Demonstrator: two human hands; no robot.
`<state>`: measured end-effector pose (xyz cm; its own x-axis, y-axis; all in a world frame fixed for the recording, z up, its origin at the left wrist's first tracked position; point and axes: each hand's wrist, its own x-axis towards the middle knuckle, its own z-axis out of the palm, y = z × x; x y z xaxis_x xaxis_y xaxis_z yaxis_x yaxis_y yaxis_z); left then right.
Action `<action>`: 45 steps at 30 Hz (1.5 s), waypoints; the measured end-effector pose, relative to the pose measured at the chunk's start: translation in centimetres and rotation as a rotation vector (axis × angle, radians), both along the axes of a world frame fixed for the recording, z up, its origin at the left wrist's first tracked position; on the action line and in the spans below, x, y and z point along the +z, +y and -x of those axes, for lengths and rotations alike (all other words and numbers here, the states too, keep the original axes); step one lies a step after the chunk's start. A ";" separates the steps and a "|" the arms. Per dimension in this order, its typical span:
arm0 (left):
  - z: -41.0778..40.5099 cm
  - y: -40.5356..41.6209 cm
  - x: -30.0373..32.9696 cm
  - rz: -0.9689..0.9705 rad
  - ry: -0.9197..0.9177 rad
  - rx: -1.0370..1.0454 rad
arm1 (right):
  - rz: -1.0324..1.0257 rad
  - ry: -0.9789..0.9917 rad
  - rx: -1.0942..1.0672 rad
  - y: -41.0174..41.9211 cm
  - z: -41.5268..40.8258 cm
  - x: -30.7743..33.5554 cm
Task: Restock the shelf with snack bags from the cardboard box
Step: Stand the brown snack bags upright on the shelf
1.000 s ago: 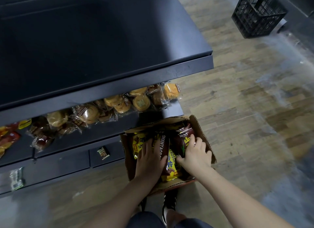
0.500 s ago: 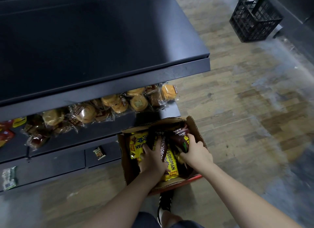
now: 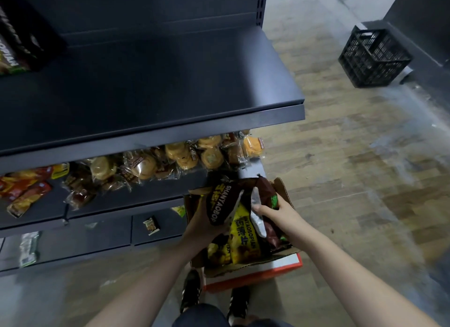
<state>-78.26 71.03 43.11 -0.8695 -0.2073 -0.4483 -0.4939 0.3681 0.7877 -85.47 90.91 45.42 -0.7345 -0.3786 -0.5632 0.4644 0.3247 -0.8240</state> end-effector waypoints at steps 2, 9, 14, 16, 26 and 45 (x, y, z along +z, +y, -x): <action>-0.6 -0.5 1.7 -0.045 0.075 0.031 | 0.053 0.016 -0.014 -0.3 -0.3 1.2; -3.4 -2.1 7.5 -0.032 0.305 0.111 | 0.191 0.112 -0.001 -2.3 -1.6 6.5; -4.1 -3.4 11.8 -0.005 0.493 0.265 | 0.303 0.187 0.042 -5.0 -1.7 11.1; -4.3 -4.2 13.3 0.009 0.544 0.307 | 0.323 0.220 0.061 -6.6 -1.7 13.0; -5.3 -11.5 19.0 0.119 0.726 0.458 | 0.405 0.336 0.089 -15.4 -0.9 19.3; -0.4 -34.2 19.4 0.213 0.692 0.602 | 0.381 0.592 -0.065 -38.2 2.5 19.6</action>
<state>-77.81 36.82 62.50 -0.6482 -0.7269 0.2269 -0.0957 0.3734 0.9227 -87.97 52.74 65.06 -0.9042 -0.4150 0.1012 -0.0883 -0.0501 -0.9948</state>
